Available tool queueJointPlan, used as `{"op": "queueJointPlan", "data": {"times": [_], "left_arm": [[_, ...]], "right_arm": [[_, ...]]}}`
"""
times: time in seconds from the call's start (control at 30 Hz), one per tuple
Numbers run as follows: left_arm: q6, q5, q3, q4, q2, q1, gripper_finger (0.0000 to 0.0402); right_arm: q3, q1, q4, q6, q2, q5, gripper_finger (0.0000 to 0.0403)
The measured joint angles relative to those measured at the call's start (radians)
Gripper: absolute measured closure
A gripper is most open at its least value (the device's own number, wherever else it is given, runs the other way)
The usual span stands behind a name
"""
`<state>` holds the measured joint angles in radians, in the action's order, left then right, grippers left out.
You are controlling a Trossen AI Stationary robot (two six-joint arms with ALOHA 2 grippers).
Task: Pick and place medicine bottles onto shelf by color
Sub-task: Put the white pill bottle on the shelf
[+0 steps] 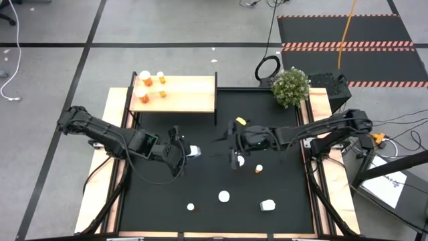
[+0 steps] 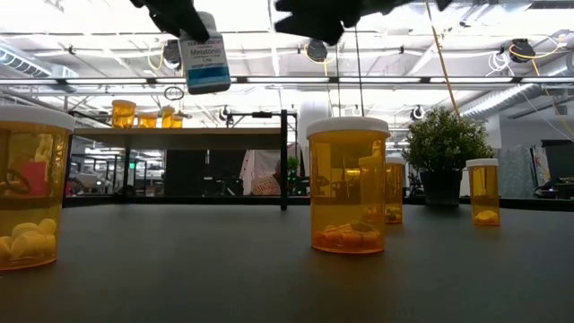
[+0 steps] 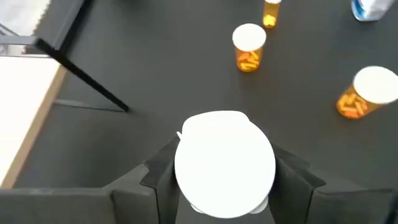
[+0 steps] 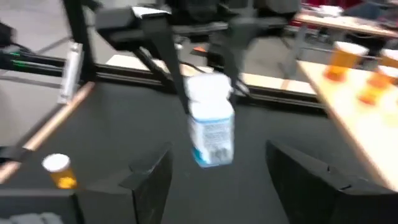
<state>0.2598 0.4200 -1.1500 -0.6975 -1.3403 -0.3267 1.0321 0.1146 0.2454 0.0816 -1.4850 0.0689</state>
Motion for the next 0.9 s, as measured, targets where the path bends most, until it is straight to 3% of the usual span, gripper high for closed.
{"op": "queueJointPlan", "data": {"times": [0.3,0.57,0.77,0.9], "left_arm": [[-0.086,-0.035,0.0,0.07,0.0,-0.009,0.0211],[-0.131,-0.05,0.0,0.119,0.0,-0.009,0.0224],[-0.158,-0.049,0.0,0.174,-0.016,-0.002,0.0211],[-0.172,-0.044,0.0,0.236,-0.025,0.001,0.0214]], "right_arm": [[0.071,0.0,0.041,-0.036,-0.142,-0.026,0.0124],[0.101,-0.004,0.081,-0.045,-0.213,-0.123,0.0126],[0.101,-0.017,0.104,-0.043,-0.221,-0.126,0.0128],[0.101,-0.023,0.128,-0.038,-0.221,-0.131,0.0153]]}}
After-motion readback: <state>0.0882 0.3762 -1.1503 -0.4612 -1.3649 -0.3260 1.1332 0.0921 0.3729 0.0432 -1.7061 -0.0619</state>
